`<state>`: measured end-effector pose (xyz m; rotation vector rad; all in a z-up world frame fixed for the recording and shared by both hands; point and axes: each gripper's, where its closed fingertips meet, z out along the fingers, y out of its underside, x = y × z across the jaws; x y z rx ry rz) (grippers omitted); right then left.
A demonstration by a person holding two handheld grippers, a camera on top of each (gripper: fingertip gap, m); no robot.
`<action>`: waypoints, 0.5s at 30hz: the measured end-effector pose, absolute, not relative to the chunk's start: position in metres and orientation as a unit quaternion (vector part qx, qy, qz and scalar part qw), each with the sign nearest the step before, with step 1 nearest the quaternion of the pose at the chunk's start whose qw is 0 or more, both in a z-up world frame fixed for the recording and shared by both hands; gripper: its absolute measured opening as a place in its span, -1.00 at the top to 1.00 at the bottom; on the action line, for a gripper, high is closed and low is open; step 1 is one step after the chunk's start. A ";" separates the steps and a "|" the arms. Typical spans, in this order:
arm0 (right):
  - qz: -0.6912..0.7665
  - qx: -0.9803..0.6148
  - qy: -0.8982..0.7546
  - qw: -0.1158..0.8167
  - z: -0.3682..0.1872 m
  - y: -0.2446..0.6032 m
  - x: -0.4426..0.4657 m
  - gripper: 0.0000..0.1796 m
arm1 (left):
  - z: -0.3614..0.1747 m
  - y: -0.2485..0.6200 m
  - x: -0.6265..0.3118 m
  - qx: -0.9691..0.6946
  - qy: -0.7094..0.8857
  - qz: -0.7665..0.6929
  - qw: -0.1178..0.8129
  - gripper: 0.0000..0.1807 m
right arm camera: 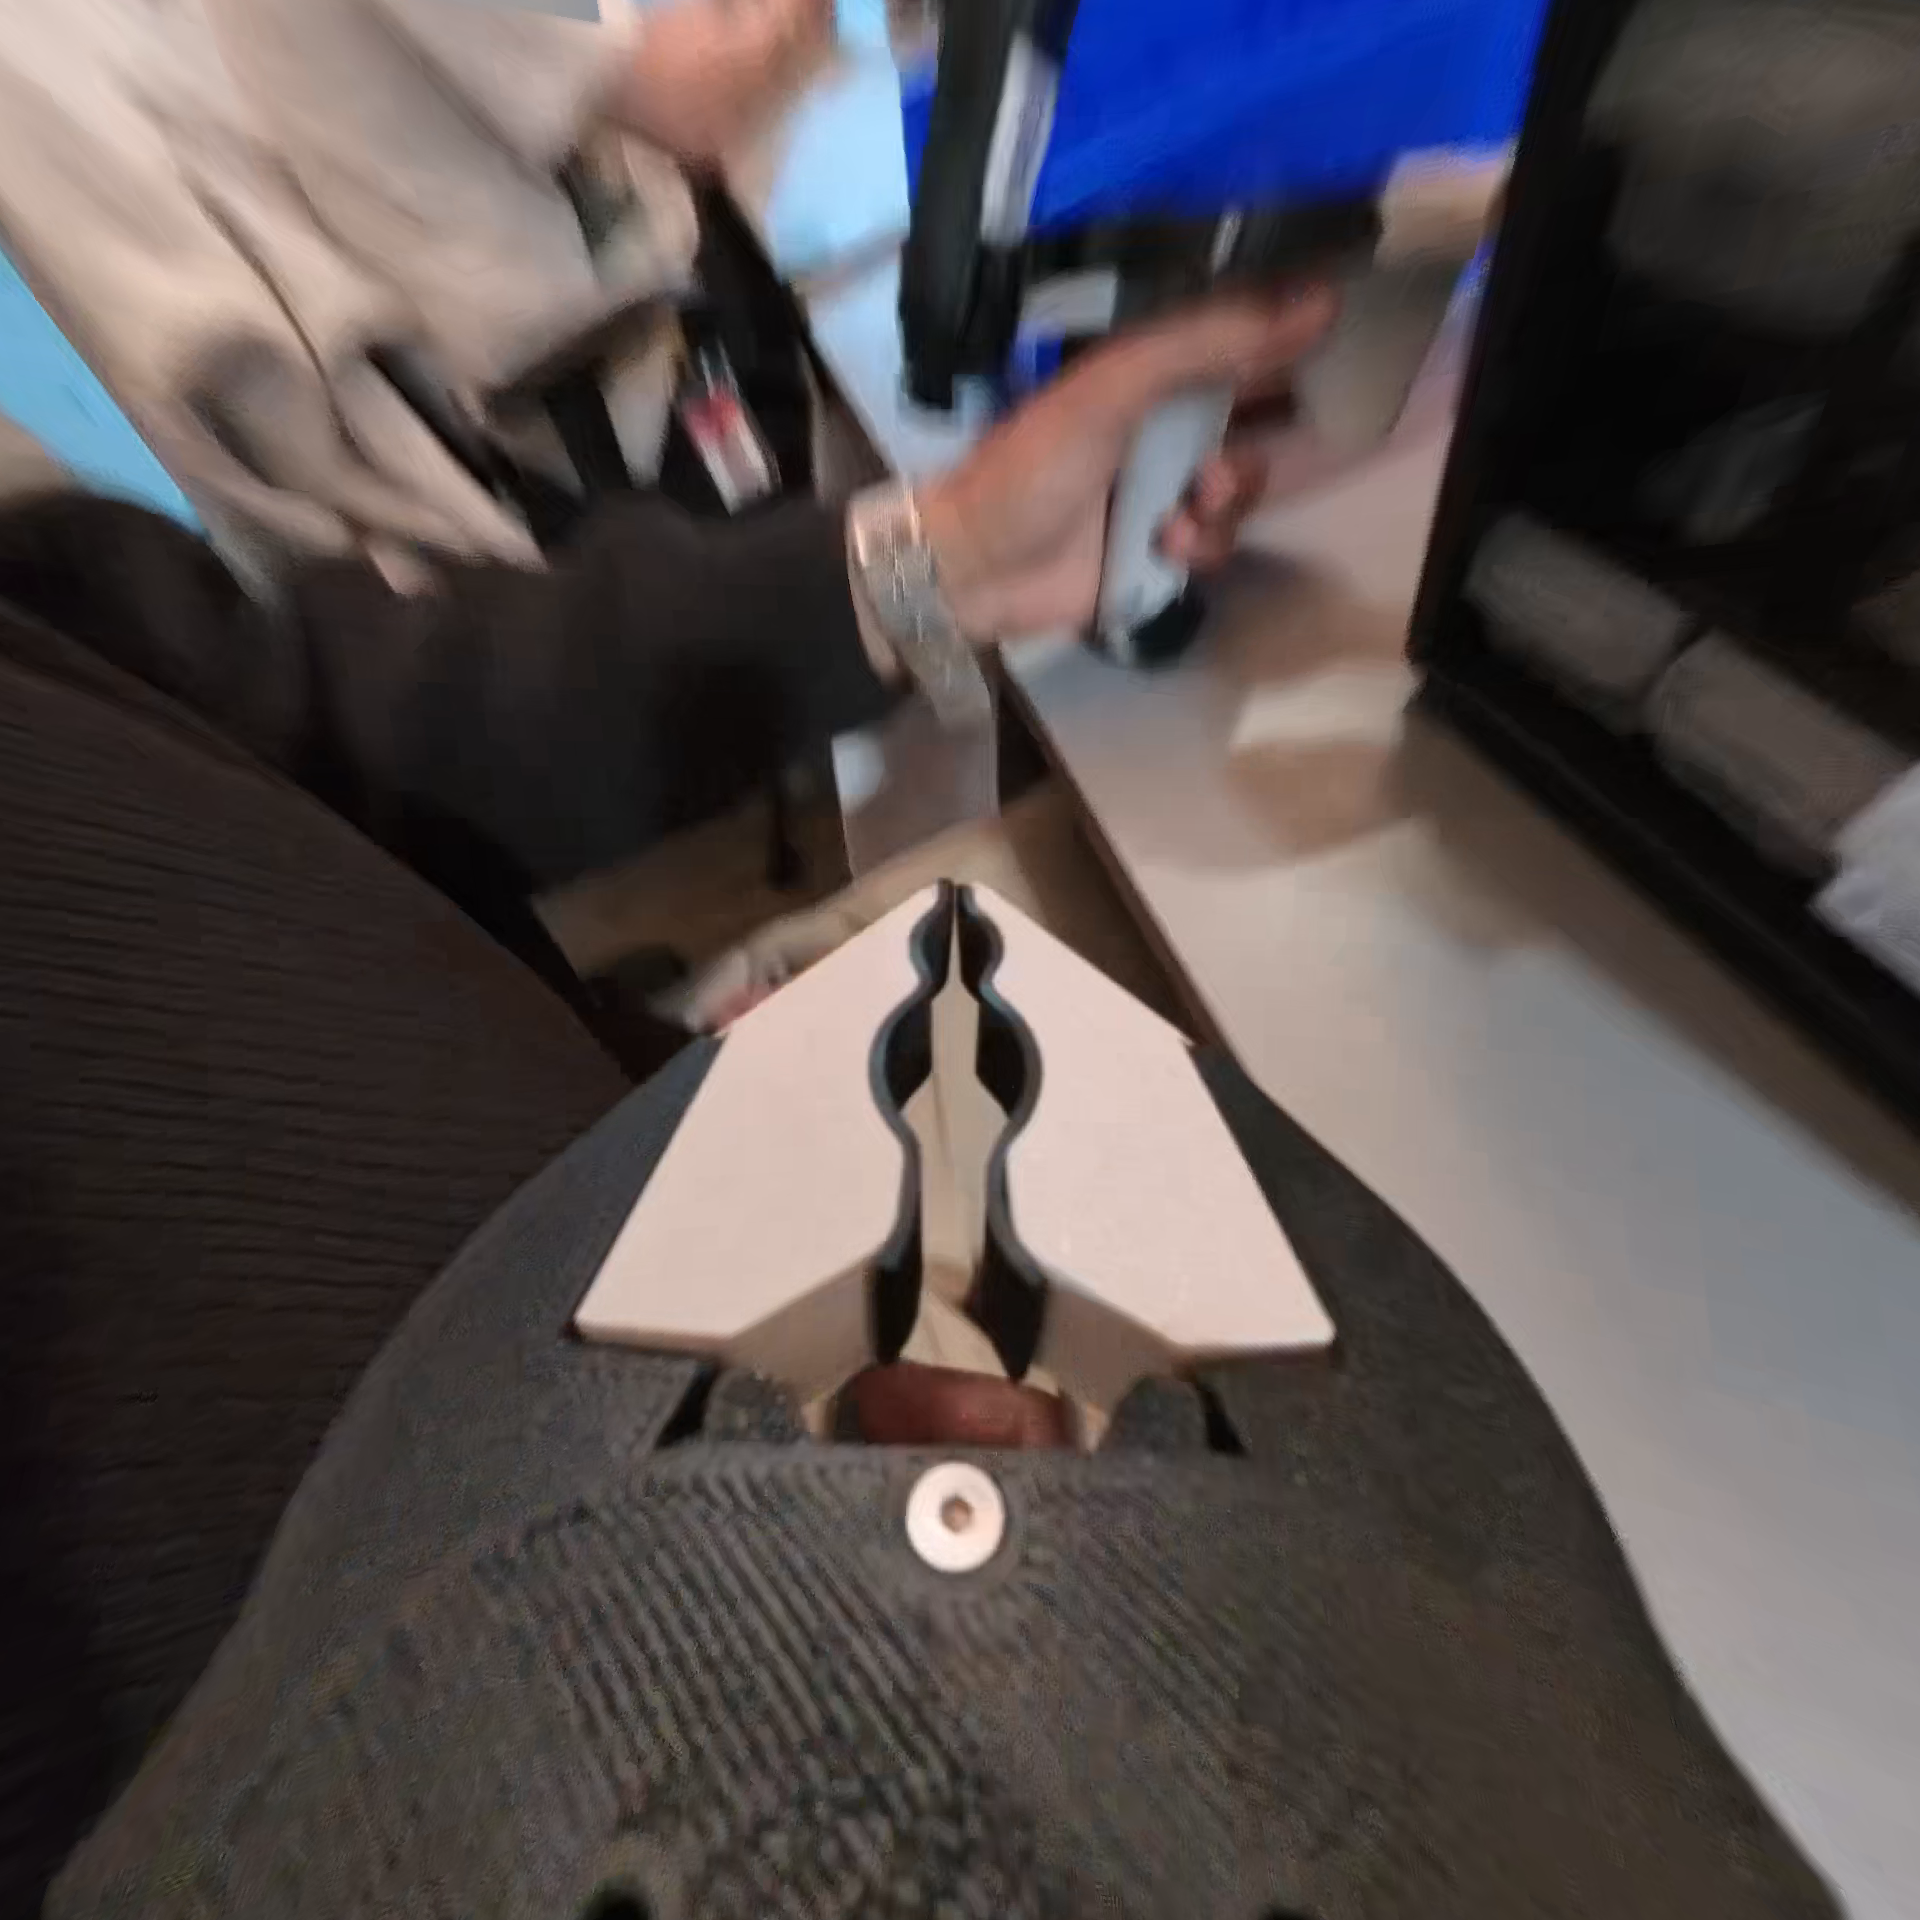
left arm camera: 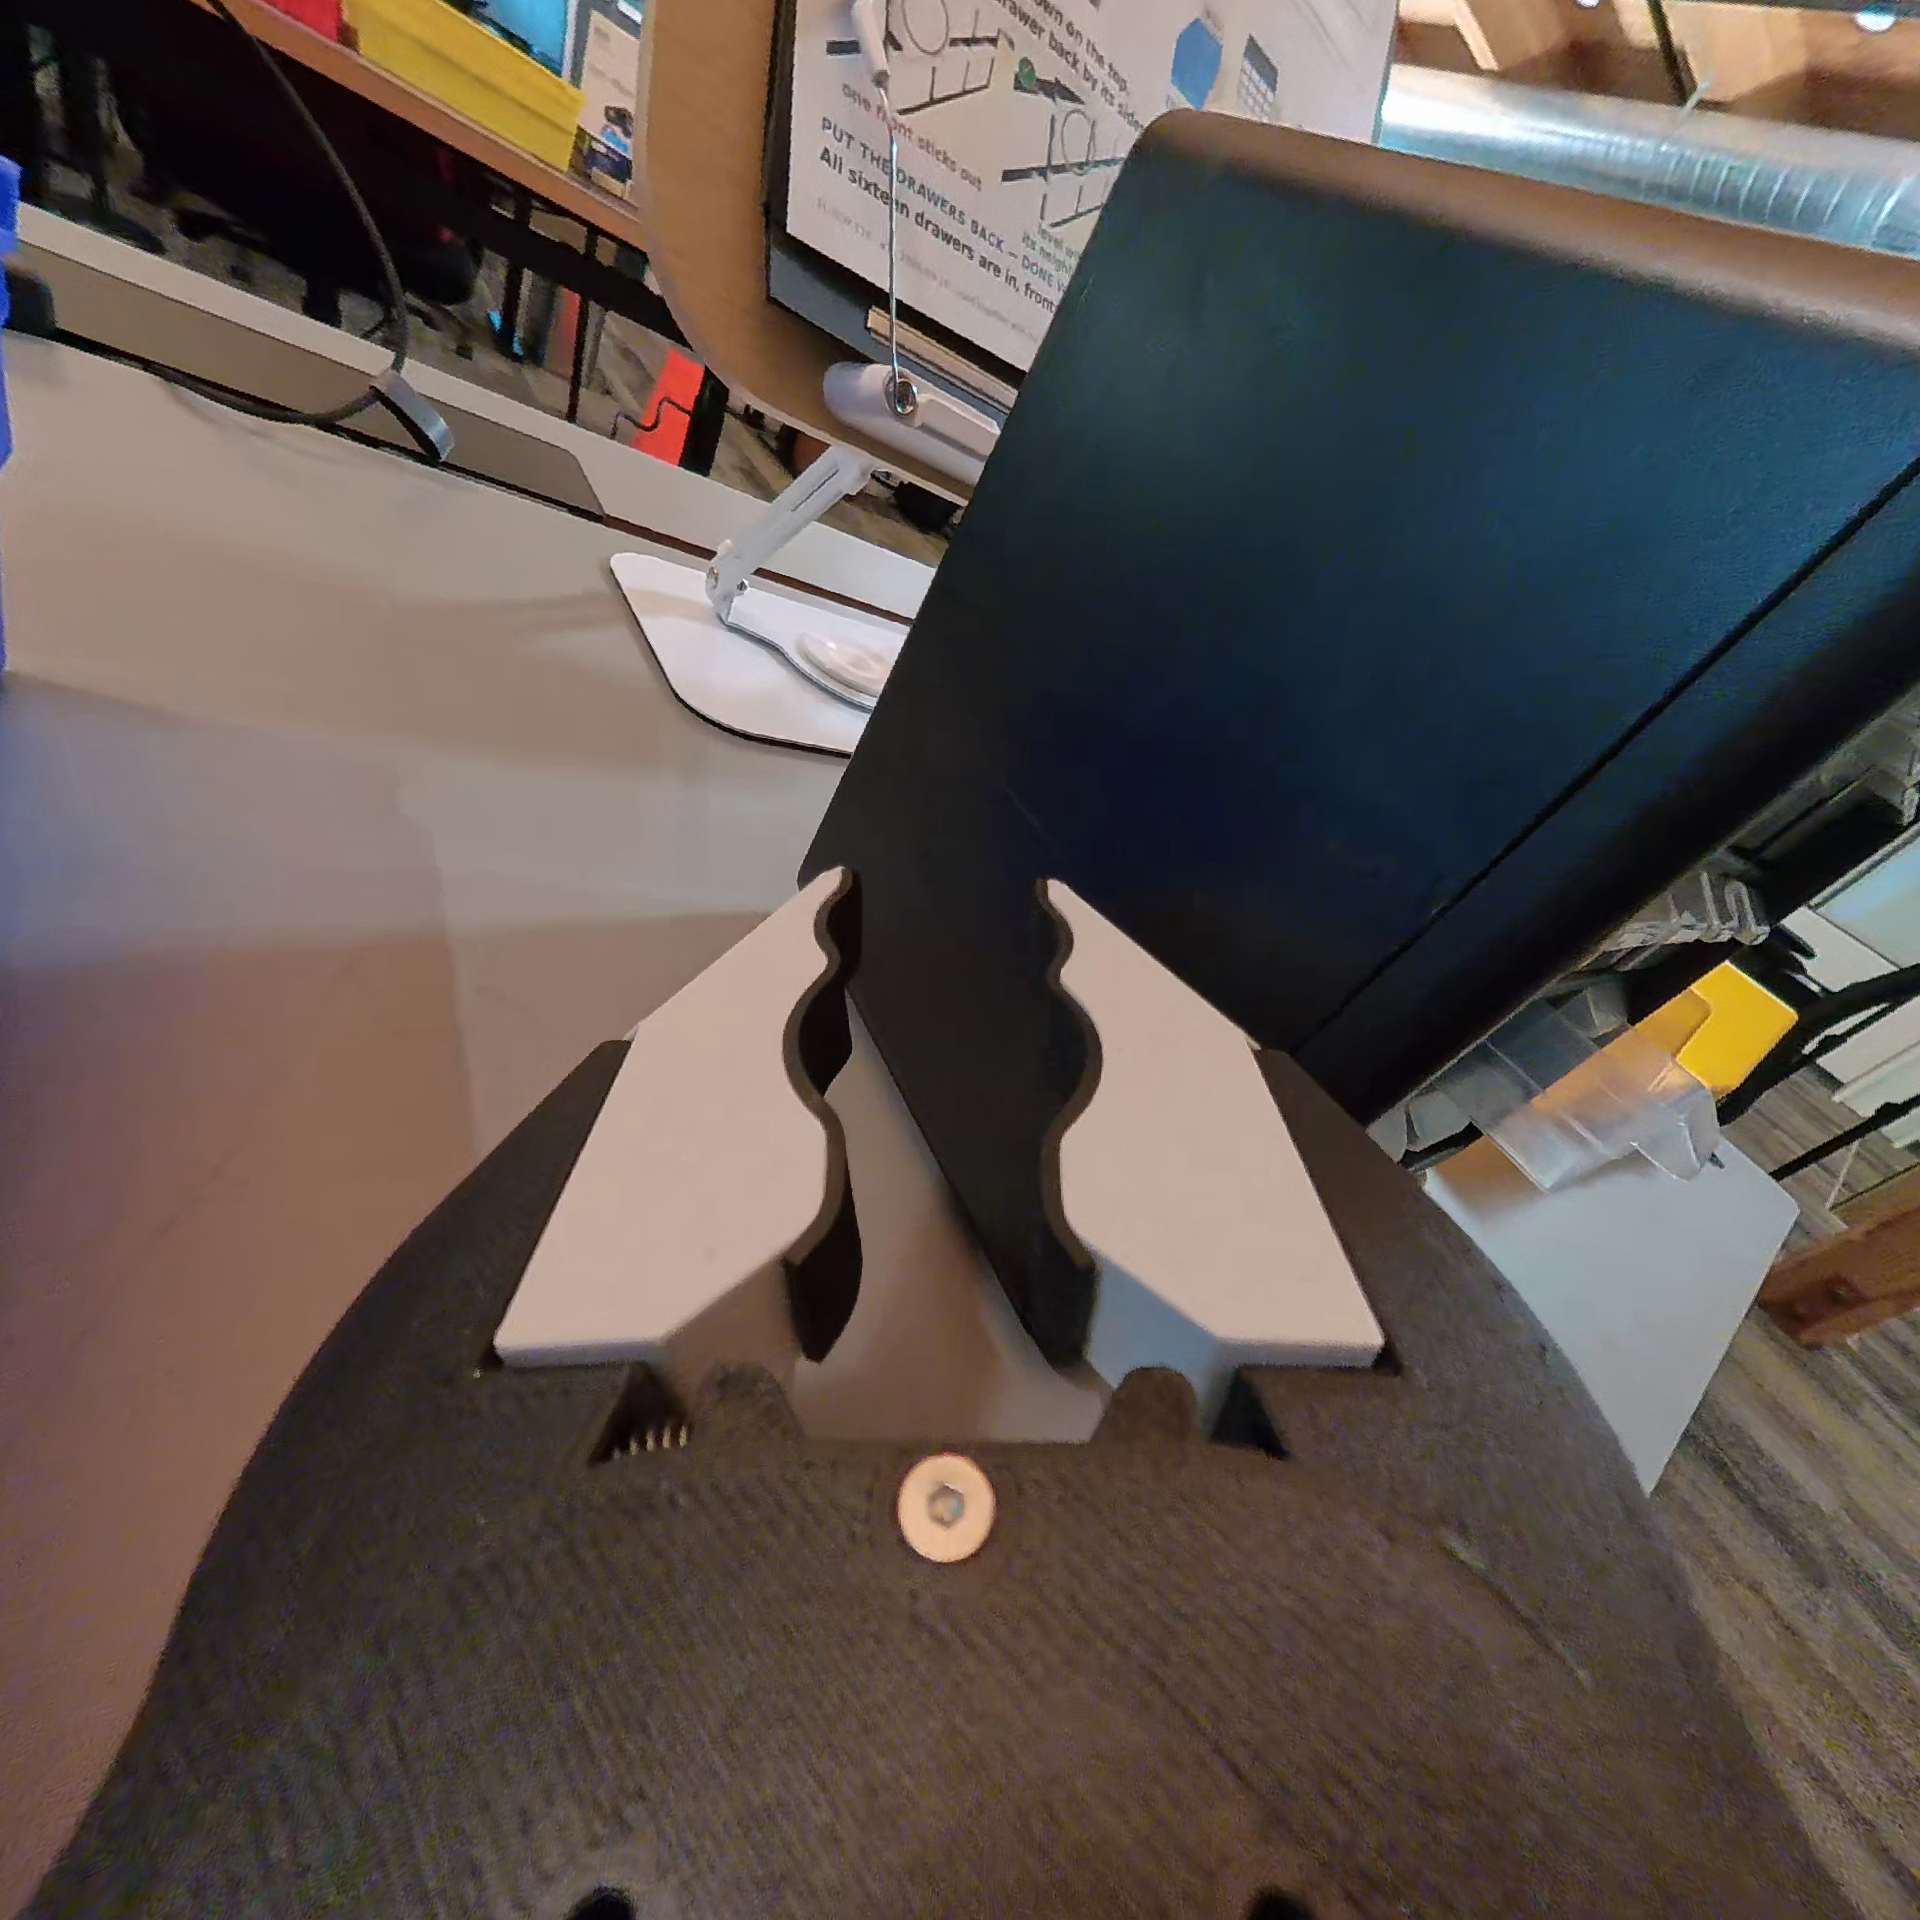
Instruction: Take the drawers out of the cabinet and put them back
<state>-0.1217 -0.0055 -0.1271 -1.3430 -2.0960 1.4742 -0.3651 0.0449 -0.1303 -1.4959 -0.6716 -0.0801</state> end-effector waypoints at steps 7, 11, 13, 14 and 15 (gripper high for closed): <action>0.602 -0.486 -0.528 0.351 -0.030 0.101 -0.149 1.00 | -0.131 0.045 -0.365 -0.667 -0.300 -0.041 0.681 0.68; 0.427 -0.482 -0.676 0.358 -0.080 0.102 -0.150 1.00 | -0.131 0.045 -0.365 -0.667 -0.301 -0.045 0.680 0.67; 0.385 -0.470 -0.689 0.394 -0.081 0.109 -0.153 1.00 | -0.132 0.046 -0.365 -0.669 -0.300 -0.045 0.679 0.67; 0.365 -0.462 -0.692 0.418 -0.079 0.113 -0.154 1.00 | -0.132 0.046 -0.365 -0.669 -0.300 -0.045 0.678 0.67; 0.345 -0.450 -0.697 0.438 -0.076 0.116 -0.155 1.00 | -0.132 0.046 -0.365 -0.669 -0.299 -0.045 0.679 0.67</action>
